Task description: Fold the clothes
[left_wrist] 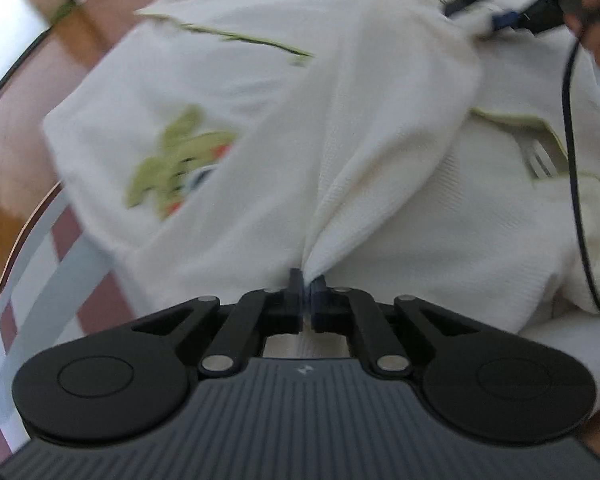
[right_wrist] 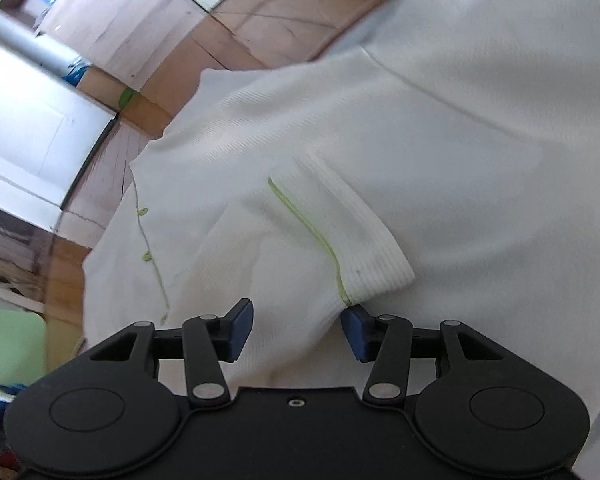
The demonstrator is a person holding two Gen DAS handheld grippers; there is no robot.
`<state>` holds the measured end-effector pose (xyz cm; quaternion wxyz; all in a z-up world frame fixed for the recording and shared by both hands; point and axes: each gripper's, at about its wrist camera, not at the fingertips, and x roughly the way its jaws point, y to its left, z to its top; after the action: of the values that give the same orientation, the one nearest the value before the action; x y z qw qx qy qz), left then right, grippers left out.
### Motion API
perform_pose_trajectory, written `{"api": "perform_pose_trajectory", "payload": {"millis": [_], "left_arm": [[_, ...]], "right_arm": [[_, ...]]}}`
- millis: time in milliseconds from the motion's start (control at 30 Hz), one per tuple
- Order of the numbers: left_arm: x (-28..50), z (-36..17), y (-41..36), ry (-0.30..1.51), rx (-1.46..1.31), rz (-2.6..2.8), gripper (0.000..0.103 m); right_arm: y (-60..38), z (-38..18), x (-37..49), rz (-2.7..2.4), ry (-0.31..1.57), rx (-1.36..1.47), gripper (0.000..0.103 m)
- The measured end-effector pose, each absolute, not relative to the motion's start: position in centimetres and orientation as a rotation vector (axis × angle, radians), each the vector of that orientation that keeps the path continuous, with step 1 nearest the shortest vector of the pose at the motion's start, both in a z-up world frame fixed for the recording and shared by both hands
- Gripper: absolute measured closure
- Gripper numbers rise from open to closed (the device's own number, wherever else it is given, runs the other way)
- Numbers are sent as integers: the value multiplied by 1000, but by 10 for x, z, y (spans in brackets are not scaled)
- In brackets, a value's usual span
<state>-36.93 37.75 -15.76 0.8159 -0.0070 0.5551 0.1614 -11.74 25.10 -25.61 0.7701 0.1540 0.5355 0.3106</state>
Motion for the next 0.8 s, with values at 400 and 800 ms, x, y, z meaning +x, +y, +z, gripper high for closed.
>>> {"api": "perform_pose_trajectory", "payload": {"millis": [400,800], "left_arm": [[-409,-142,353,1257,-19,79,95],[-382,-143,492,1009,-309,487,41]], "right_arm": [[252,-223,-150,830,900,-296,101],[230,-241,-124,729,1026,-38,48]]}}
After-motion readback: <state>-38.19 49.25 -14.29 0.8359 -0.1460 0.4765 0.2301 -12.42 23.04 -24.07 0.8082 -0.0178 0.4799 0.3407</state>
